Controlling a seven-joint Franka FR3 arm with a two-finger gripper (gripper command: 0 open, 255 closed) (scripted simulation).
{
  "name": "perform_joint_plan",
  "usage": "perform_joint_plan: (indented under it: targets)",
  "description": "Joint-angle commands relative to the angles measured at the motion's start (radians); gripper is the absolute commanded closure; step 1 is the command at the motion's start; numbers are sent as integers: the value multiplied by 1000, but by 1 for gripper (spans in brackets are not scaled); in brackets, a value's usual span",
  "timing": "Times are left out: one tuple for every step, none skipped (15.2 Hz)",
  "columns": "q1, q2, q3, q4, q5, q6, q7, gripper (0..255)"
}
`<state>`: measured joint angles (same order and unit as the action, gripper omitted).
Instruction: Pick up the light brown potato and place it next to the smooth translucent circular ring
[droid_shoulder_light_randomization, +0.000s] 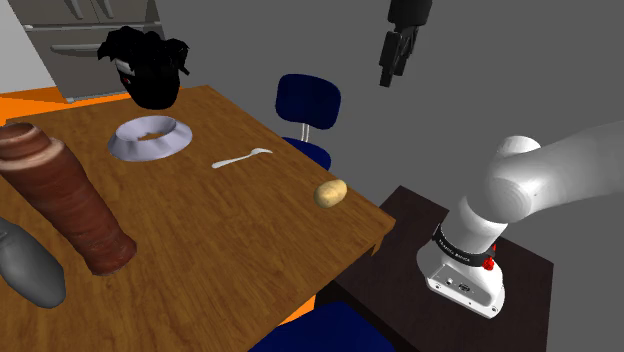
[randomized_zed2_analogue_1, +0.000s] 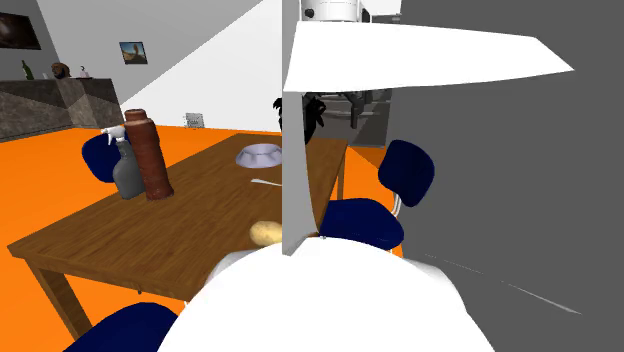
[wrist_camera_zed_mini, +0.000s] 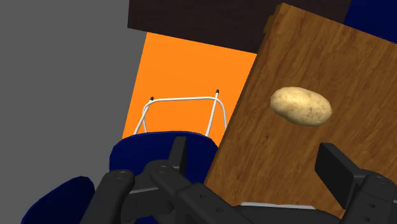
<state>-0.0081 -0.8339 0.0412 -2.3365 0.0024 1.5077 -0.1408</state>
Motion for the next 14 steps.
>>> perform_joint_plan:
  targets:
    - [0,0,0,0,0,0,0,0]
    - [19,-4,-3,-35,1,37,-36,0]
    - [38,-7,-6,-69,1,74,-71,0]
    - [58,-9,-9,-102,2,111,-106,0]
    - [77,-10,-12,-135,3,148,-142,0]
    - [96,-10,-15,-166,4,185,-177,0]
    - [116,-9,-17,-197,5,223,-213,0]
    - [136,-7,-21,-227,5,260,-248,0]
    - [155,-4,-24,-257,6,298,-284,0]
    - [175,1,-27,-286,7,337,-319,0]
    - [195,6,-31,-314,9,375,-355,0]
    - [215,13,-34,-341,10,415,-391,0]
    - [235,21,-38,-368,11,454,-427,0]
    - [256,30,-42,-394,12,494,-463,0]
